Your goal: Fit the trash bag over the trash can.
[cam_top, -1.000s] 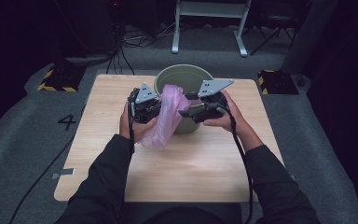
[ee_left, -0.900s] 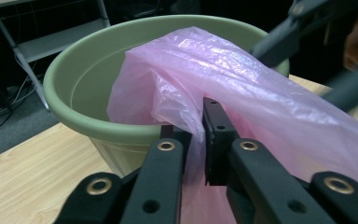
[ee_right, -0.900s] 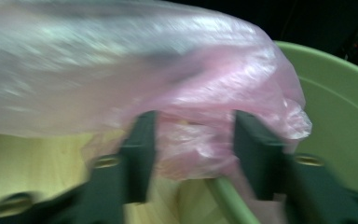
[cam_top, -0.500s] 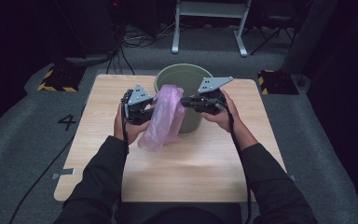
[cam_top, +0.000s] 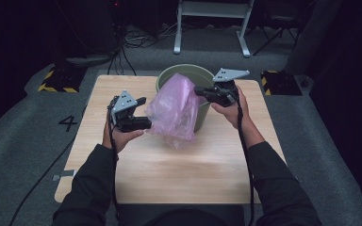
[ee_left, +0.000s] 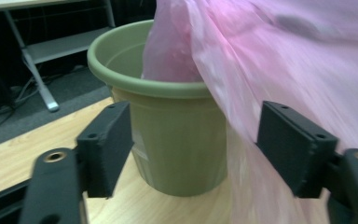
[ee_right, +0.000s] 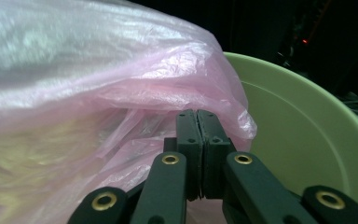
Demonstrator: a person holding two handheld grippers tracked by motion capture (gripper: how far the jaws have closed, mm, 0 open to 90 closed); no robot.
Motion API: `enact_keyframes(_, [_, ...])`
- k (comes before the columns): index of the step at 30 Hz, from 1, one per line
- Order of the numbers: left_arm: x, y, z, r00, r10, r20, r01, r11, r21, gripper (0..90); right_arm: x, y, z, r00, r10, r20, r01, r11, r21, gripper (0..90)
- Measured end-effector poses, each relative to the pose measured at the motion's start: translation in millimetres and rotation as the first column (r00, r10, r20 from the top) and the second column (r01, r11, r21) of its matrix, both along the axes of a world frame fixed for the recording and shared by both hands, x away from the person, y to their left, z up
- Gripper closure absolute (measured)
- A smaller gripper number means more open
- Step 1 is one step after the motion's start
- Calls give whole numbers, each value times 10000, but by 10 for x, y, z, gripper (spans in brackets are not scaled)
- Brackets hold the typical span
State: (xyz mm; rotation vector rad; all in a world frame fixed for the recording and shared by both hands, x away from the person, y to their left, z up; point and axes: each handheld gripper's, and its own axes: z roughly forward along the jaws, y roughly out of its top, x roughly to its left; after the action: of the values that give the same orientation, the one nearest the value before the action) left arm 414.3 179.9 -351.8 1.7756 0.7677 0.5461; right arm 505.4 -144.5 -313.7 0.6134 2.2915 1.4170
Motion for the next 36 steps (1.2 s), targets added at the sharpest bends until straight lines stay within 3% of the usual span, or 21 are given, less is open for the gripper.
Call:
enact_keyframes(4, [-96, 48, 2, 9998, -58, 174, 58, 10000, -44, 236, 80, -60, -5, 9989, -463, -90, 462, 9989, -104, 888])
enact_keyframes(8, [-192, 52, 9, 9982, -558, 216, 560, 9984, -80, 209, 137, -100, -22, 9953, -955, -138, 953, 9953, -192, 885])
enact_keyframes(14, [-308, -8, 8, 9918, -1249, 270, 1250, 9922, -27, 167, 189, -116, -50, 9911, -1327, -113, 1321, 9903, -424, 882])
enact_keyframes(16, [-358, -22, 32, 9867, -1579, 390, 1589, 9870, -228, 164, 206, -120, -59, 9902, -1389, -168, 1380, 9893, -470, 879])
enact_keyframes(23, [-472, -198, 177, 9750, -2154, 555, 2171, 9758, -265, 159, 223, -122, -53, 9877, -1555, -151, 1545, 9865, -545, 863])
enact_keyframes(27, [-457, -357, 227, 9723, -2262, 596, 2271, 9738, -84, 159, 212, -103, -52, 9890, -1477, -119, 1466, 9869, -677, 858])
enact_keyframes(30, [-410, -475, 239, 9757, -2114, 568, 2115, 9774, 51, 159, 202, -93, -50, 9886, -1503, -43, 1496, 9860, -735, 840])
enact_keyframes(33, [-343, -553, 237, 9862, -1563, 546, 1552, 9876, 246, 169, 184, -96, -44, 9895, -1443, 27, 1442, 9875, -644, 798])
enact_keyframes(36, [-281, -585, 223, 9916, -1203, 479, 1183, 9920, 430, 321, 159, -103, -44, 9896, -1436, 120, 1441, 9873, -672, 714])
